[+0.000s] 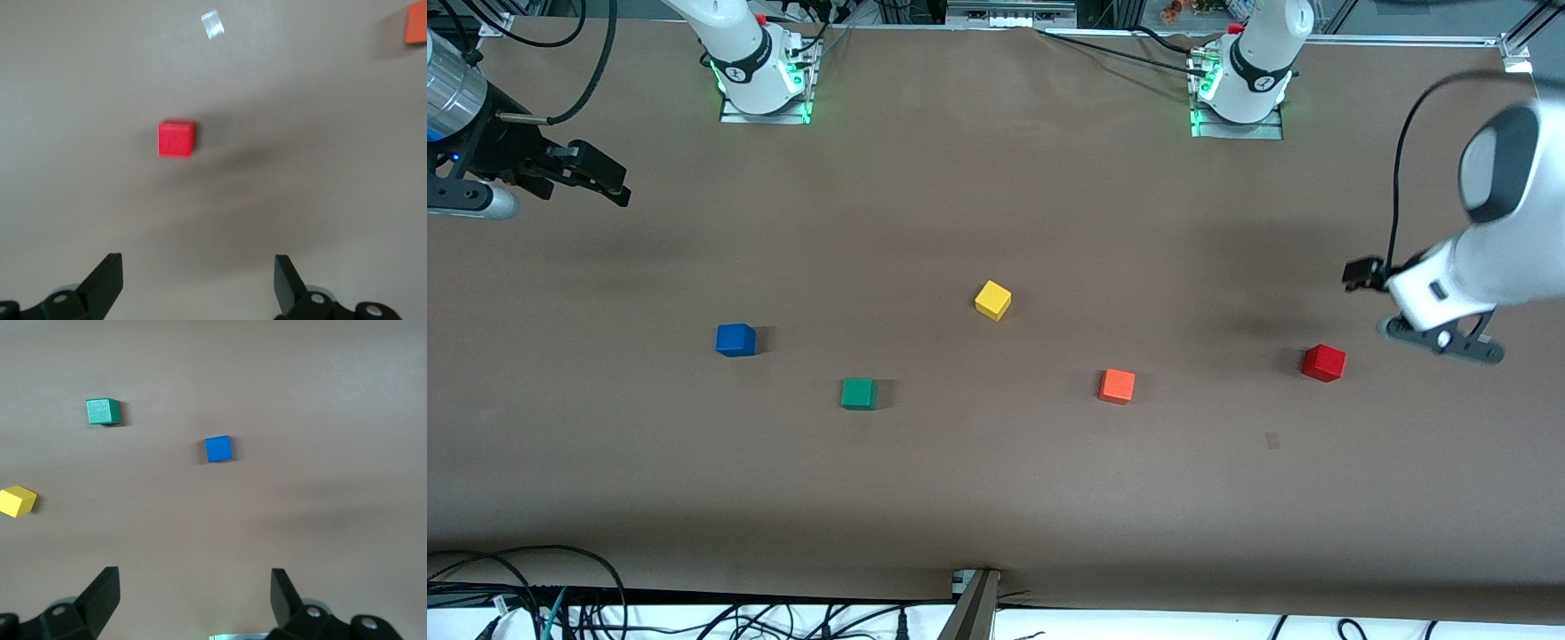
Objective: Pass red block to right arm, stack on blue
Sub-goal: 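Lower the left gripper onto the red cube and close it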
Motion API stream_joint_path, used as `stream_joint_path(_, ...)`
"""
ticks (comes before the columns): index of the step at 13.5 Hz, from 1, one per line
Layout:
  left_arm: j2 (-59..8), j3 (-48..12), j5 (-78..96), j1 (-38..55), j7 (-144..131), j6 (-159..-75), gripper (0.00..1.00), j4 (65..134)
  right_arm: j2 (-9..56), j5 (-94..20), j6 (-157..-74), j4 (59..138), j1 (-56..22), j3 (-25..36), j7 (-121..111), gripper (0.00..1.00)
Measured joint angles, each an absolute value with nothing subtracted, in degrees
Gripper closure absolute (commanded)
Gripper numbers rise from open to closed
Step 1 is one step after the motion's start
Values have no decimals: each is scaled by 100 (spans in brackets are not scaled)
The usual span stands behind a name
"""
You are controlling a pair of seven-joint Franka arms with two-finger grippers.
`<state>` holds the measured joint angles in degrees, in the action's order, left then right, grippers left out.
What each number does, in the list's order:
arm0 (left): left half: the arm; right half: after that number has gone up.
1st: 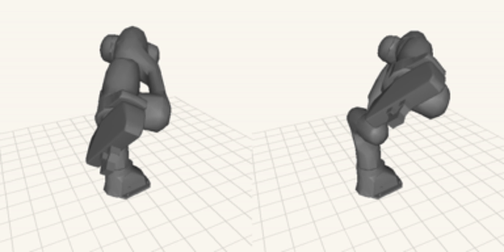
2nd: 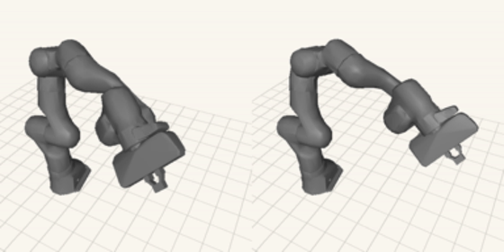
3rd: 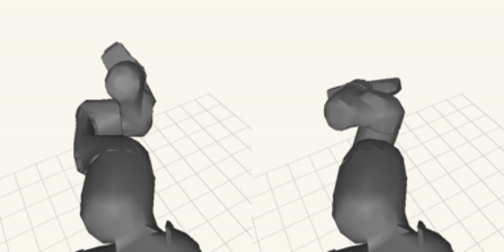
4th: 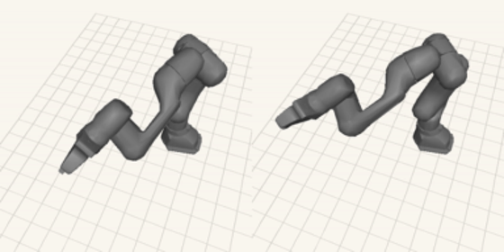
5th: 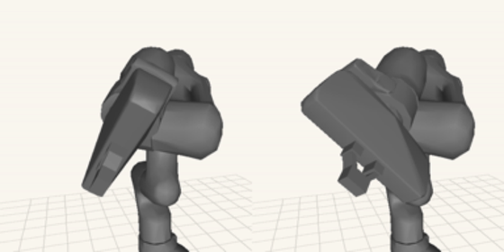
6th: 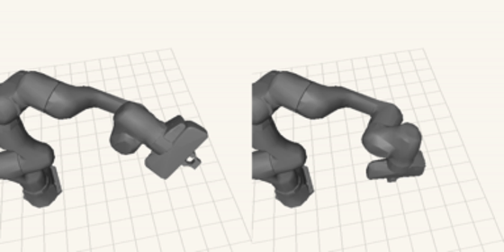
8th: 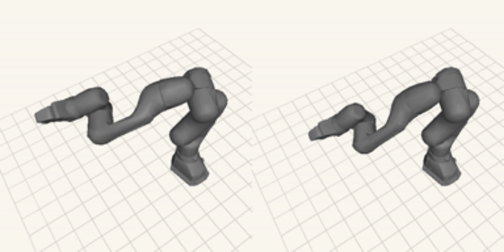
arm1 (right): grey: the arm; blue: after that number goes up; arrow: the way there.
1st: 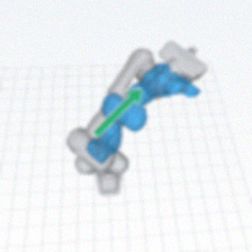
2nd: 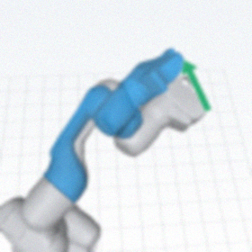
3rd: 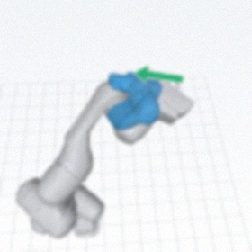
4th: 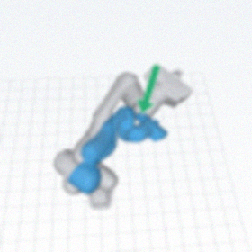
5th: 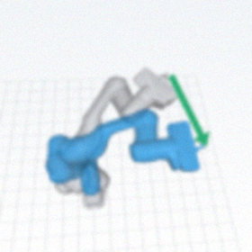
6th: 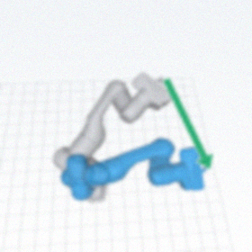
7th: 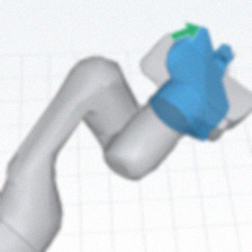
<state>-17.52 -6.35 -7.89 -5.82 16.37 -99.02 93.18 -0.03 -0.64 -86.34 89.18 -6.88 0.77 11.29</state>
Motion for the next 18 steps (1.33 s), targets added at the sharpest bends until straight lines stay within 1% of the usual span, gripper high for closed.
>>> stream_joint_path(2, -1985, -619, -1003, -644, 1831, -10775, 0, 9663, 27, -64, -8627, 8919, -693, 75, 1024, 0)
stream_joint_path(6, -2136, -615, -1442, -839, 1930, -12456, 0, 10615, -5, -65, -8625, 8771, -709, 26, 863, 0)
stream_joint_path(11, -2595, -615, -1541, -1203, 2094, -13785, 0, 11173, -101, -69, -8456, 8711, -738, -29, 302, 0)
stream_joint_path(14, -2925, -626, -1541, -1324, 2094, -14207, 0, 11301, -132, -81, -8154, 8711, -751, -156, -26, 0)
stream_joint_path(17, -3093, -631, -1541, -1360, 2089, -14350, 0, 11302, -117, -298, -8074, 8720, -763, -239, -628, 0)
stream_joint_path(18, -3138, -634, -1527, -1362, 2077, -14376, 12, 11302, -100, -532, -8074, 8728, -760, -240, -887, 0)
